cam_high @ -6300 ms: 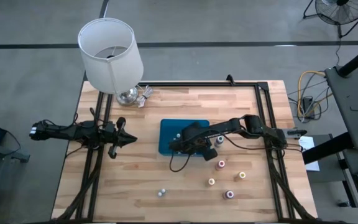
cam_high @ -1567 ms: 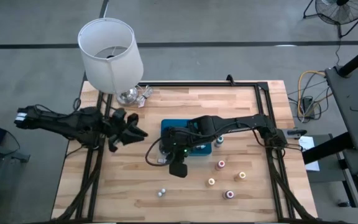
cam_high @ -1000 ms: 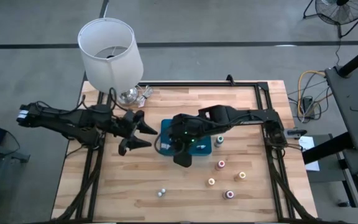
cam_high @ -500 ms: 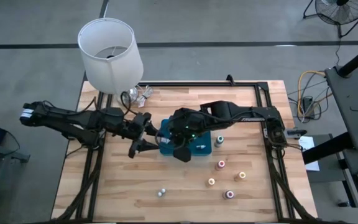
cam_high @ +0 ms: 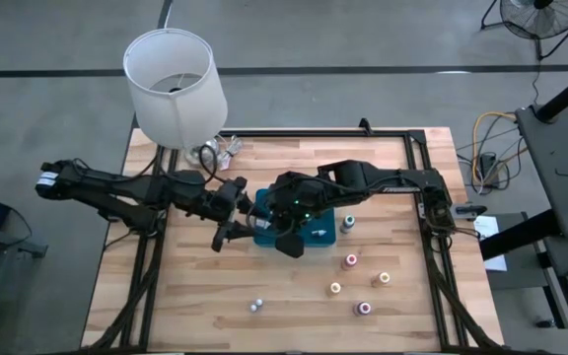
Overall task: Pick & Place food coloring
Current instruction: Put the small orange food coloring bottle into the blue bin
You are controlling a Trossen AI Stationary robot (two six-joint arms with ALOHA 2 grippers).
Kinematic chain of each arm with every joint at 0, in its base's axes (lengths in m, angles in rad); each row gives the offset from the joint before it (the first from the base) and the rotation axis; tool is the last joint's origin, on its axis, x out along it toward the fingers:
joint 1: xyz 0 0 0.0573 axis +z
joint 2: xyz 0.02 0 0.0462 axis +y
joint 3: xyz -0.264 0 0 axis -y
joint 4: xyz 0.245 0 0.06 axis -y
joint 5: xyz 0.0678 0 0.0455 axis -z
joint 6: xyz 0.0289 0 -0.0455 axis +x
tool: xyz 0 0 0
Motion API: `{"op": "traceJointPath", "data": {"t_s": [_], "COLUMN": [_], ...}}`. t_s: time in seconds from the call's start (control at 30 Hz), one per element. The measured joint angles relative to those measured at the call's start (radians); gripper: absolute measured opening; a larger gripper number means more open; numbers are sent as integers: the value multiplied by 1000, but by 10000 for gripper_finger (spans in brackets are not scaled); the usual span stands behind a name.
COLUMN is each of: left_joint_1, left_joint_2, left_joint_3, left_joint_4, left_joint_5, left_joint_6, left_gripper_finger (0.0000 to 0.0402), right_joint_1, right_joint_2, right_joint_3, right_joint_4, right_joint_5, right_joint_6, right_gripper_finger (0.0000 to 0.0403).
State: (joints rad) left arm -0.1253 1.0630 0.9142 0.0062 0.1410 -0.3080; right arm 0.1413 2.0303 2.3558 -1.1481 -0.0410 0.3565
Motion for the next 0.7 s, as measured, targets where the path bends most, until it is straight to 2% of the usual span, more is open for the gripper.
{"op": "traceJointPath", "data": {"t_s": [0.4, 0.7], "left_joint_1": [0, 1], "left_joint_2": [2, 6], "left_joint_3": [0, 0], "left_joint_4": [-2, -35], "left_joint_5": [-3, -9], "left_joint_6": [-7, -12], "left_gripper_finger": [158, 94], "right_joint_1": [0, 0], "right_joint_2": [0, 1], "right_joint_3": [0, 0], "right_joint_4": [0, 0], "right_joint_5": [0, 0], "right_joint_6": [0, 0], "right_gripper_finger": [38, 38]}}
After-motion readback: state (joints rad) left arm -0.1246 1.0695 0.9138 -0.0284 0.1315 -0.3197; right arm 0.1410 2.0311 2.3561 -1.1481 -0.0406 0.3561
